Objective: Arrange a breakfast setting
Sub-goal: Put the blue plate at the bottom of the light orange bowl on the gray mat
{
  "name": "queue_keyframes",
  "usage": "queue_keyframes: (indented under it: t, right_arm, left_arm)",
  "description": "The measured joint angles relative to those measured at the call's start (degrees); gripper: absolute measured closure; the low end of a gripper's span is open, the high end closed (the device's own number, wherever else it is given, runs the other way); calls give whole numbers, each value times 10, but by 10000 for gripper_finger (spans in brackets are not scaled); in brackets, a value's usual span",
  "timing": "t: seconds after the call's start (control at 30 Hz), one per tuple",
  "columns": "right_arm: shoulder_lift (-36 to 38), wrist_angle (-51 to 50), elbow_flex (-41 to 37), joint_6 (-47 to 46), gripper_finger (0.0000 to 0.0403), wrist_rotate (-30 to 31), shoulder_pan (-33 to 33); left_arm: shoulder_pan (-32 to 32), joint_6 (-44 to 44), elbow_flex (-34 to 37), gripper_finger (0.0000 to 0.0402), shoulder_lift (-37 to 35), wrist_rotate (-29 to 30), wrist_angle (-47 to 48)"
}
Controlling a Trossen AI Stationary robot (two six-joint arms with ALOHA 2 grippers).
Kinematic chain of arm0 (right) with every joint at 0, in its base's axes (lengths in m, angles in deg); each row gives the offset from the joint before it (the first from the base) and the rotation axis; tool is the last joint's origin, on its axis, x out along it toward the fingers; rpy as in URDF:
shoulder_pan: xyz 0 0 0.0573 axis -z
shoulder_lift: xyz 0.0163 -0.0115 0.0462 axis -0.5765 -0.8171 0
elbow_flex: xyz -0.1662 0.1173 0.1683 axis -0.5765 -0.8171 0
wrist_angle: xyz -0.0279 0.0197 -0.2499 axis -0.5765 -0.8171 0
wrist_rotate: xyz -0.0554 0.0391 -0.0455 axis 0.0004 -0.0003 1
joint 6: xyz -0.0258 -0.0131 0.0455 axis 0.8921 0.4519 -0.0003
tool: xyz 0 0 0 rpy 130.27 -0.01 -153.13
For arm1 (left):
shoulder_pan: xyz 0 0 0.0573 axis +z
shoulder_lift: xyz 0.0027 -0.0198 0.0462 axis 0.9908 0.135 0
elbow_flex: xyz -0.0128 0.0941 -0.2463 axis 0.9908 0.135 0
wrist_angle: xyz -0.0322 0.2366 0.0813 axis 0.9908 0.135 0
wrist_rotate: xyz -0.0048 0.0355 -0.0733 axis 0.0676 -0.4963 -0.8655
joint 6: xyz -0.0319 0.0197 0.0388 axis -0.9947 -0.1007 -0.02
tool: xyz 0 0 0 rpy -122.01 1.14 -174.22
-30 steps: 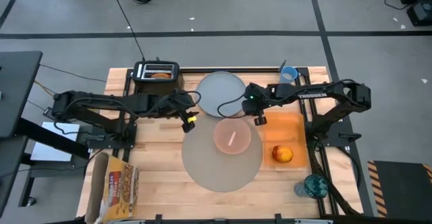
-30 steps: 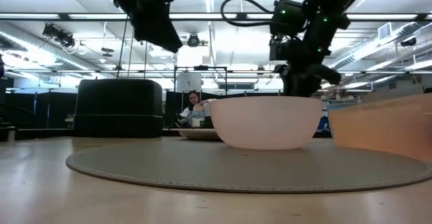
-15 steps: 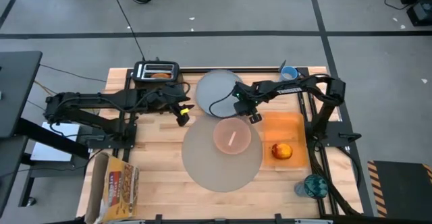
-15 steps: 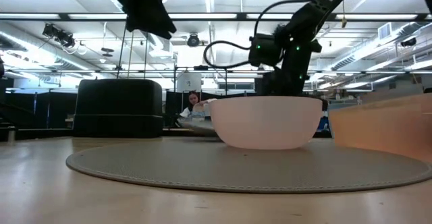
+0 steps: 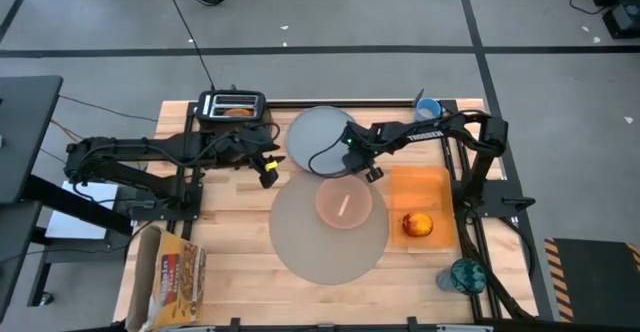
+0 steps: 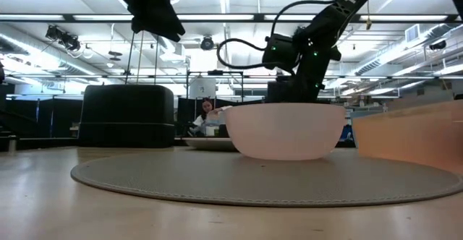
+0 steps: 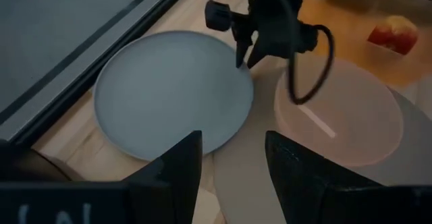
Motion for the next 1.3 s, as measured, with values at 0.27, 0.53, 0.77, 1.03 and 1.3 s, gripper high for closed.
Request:
queue_keyframes:
  t: [0.27, 0.53, 0.77, 1.03, 1.3]
  right_arm:
    - [0, 38, -24, 80, 342, -36, 10]
    - [2, 53, -34, 83, 370, -18, 12]
    - [12, 48, -35, 59, 390, 24, -3]
    - [126, 11, -36, 18, 390, 46, -27]
    - [268, -23, -35, -40, 388, 55, -74]
  left_arm:
    - [0, 0, 0, 230, 0, 0, -1]
    - [-2, 2, 0, 230, 0, 0, -1]
    - [-2, 2, 0, 230, -11, 0, -13]
    - [-14, 6, 1, 230, -40, 0, -133]
    - [-17, -33, 0, 230, -83, 1, -336]
